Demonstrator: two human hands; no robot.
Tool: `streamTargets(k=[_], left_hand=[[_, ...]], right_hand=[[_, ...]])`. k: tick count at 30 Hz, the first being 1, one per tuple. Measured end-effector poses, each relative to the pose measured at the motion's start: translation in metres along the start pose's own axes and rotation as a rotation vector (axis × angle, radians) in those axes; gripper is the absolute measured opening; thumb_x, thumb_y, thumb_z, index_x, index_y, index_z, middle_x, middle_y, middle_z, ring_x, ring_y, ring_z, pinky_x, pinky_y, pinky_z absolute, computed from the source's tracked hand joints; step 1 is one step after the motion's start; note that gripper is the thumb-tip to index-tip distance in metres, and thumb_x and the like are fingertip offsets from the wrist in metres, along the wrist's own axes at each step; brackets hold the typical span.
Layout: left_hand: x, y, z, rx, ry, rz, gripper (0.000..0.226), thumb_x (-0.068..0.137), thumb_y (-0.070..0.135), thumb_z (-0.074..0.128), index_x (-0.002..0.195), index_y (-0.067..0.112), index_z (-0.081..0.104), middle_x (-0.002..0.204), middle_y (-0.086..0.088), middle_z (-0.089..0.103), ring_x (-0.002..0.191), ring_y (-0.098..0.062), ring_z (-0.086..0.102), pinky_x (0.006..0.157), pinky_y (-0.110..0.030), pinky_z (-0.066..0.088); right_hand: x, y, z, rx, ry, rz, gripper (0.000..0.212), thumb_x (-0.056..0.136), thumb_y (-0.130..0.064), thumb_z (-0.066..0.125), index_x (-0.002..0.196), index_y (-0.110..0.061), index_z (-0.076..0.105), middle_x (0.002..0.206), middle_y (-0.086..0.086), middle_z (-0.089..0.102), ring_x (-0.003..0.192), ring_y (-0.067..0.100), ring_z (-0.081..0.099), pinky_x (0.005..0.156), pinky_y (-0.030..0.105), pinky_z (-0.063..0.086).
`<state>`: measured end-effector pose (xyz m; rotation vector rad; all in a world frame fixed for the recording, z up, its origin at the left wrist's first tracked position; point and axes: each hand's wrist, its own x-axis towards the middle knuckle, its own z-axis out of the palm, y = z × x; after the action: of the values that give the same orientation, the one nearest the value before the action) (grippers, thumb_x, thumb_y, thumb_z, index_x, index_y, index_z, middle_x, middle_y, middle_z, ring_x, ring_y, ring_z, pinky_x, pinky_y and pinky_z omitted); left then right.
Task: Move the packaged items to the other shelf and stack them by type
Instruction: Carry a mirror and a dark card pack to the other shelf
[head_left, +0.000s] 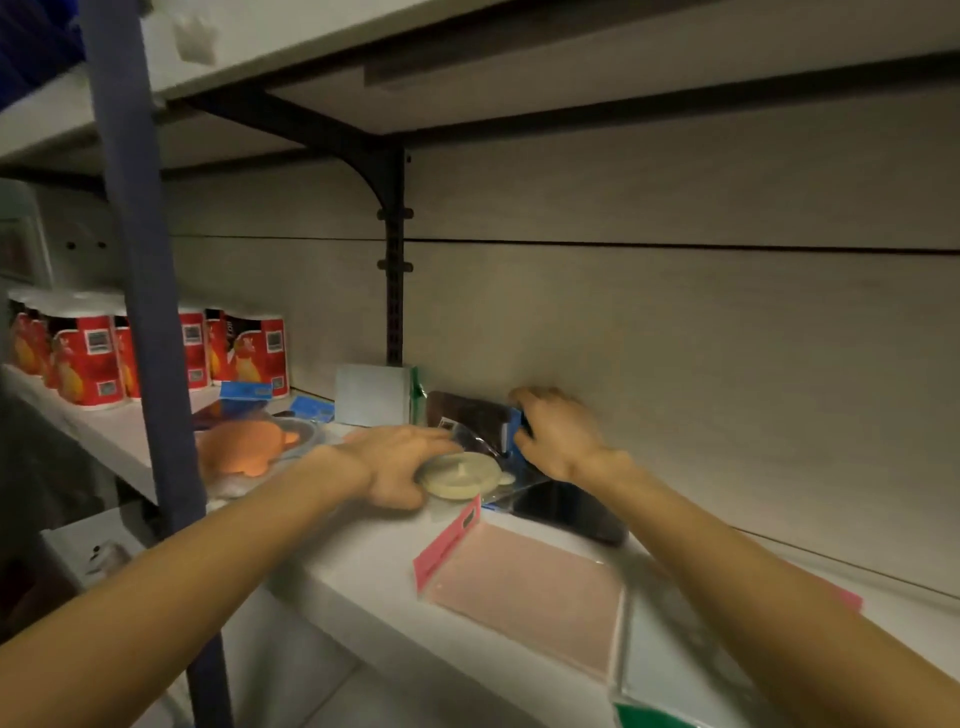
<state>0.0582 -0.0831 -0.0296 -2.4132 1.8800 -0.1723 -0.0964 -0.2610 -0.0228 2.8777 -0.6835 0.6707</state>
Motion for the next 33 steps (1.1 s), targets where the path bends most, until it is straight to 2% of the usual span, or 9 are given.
streamTargets(k=[6, 10, 17, 20, 22, 23, 27, 30, 33], left_hand=[[0.019, -0.029, 0.025, 0.010, 0.000, 0.047, 0.069, 0.075, 0.064, 0.046, 0.141, 0.047, 0.042, 0.137, 0.014, 0.058, 0.118, -0.017, 0.057, 0.098, -0.043, 0.049], [0.012, -0.037, 0.028, 0.032, 0.132, 0.178, 0.055, 0.083, 0.058, 0.047, 0.135, 0.041, 0.049, 0.126, 0.012, 0.063, 0.106, -0.016, 0.062, 0.083, -0.035, 0.050], [0.007, -0.053, 0.030, 0.157, 0.341, 0.328, 0.038, 0.090, 0.046, 0.044, 0.123, 0.029, 0.053, 0.115, 0.002, 0.068, 0.093, -0.025, 0.066, 0.074, -0.035, 0.047], [0.009, -0.066, 0.033, 0.062, 0.447, 0.338, 0.034, 0.093, 0.046, 0.038, 0.116, 0.030, 0.058, 0.105, 0.004, 0.071, 0.086, -0.022, 0.066, 0.072, -0.037, 0.052], [0.009, -0.071, 0.033, -0.021, 0.533, 0.340, 0.045, 0.089, 0.050, 0.028, 0.109, 0.030, 0.062, 0.098, 0.004, 0.073, 0.085, -0.023, 0.067, 0.066, -0.035, 0.048], [0.008, -0.072, 0.033, -0.067, 0.560, 0.336, 0.046, 0.087, 0.051, 0.027, 0.105, 0.028, 0.063, 0.095, 0.003, 0.073, 0.084, -0.024, 0.067, 0.064, -0.035, 0.046], [0.007, -0.070, 0.039, -0.256, 0.650, 0.240, 0.019, 0.097, 0.041, 0.052, 0.091, 0.024, 0.057, 0.090, -0.004, 0.071, 0.085, -0.033, 0.066, 0.061, -0.036, 0.038], [0.009, -0.065, 0.042, -0.425, 0.679, 0.135, 0.018, 0.100, 0.037, 0.048, 0.096, 0.020, 0.054, 0.088, -0.005, 0.064, 0.087, -0.036, 0.062, 0.063, -0.036, 0.034], [0.008, -0.058, 0.038, -0.681, 0.668, 0.096, 0.026, 0.104, 0.035, 0.041, 0.096, 0.013, 0.052, 0.083, -0.007, 0.060, 0.080, -0.035, 0.058, 0.066, -0.041, 0.045]], right_hand=[[0.005, -0.005, 0.005, -0.061, -0.036, 0.027, 0.042, 0.085, -0.019, 0.063, 0.126, -0.015, 0.058, 0.124, 0.012, 0.063, 0.116, 0.034, 0.054, 0.083, 0.041, 0.053], [0.009, -0.014, -0.003, -0.091, -0.062, 0.117, 0.022, 0.079, -0.012, 0.065, 0.101, -0.014, 0.065, 0.104, 0.011, 0.069, 0.098, 0.035, 0.063, 0.065, 0.033, 0.044], [-0.009, -0.031, -0.001, -0.221, -0.039, 0.324, 0.027, 0.084, -0.013, 0.062, 0.108, -0.019, 0.072, 0.103, 0.011, 0.071, 0.106, 0.033, 0.059, 0.072, 0.034, 0.046], [-0.020, -0.035, -0.002, -0.231, 0.025, 0.389, 0.027, 0.085, -0.013, 0.061, 0.108, -0.021, 0.073, 0.102, 0.011, 0.072, 0.112, 0.033, 0.053, 0.072, 0.032, 0.035], [-0.030, -0.036, -0.005, -0.233, 0.049, 0.432, 0.025, 0.087, -0.015, 0.060, 0.107, -0.021, 0.073, 0.100, 0.011, 0.072, 0.111, 0.034, 0.053, 0.073, 0.032, 0.031], [-0.035, -0.036, -0.008, -0.225, 0.066, 0.453, 0.024, 0.087, -0.016, 0.059, 0.106, -0.021, 0.072, 0.101, 0.010, 0.072, 0.109, 0.034, 0.055, 0.074, 0.033, 0.032], [-0.054, -0.039, -0.015, -0.134, 0.140, 0.568, 0.023, 0.089, -0.023, 0.057, 0.109, -0.022, 0.069, 0.102, 0.011, 0.072, 0.097, 0.038, 0.063, 0.075, 0.037, 0.048], [-0.071, -0.045, -0.019, -0.032, 0.233, 0.645, 0.021, 0.090, -0.024, 0.055, 0.107, -0.023, 0.069, 0.092, 0.007, 0.072, 0.084, 0.034, 0.066, 0.065, 0.035, 0.051], [-0.086, -0.051, -0.027, 0.048, 0.334, 0.689, 0.021, 0.091, -0.021, 0.056, 0.106, -0.022, 0.071, 0.088, 0.004, 0.072, 0.080, 0.028, 0.066, 0.062, 0.033, 0.050]])
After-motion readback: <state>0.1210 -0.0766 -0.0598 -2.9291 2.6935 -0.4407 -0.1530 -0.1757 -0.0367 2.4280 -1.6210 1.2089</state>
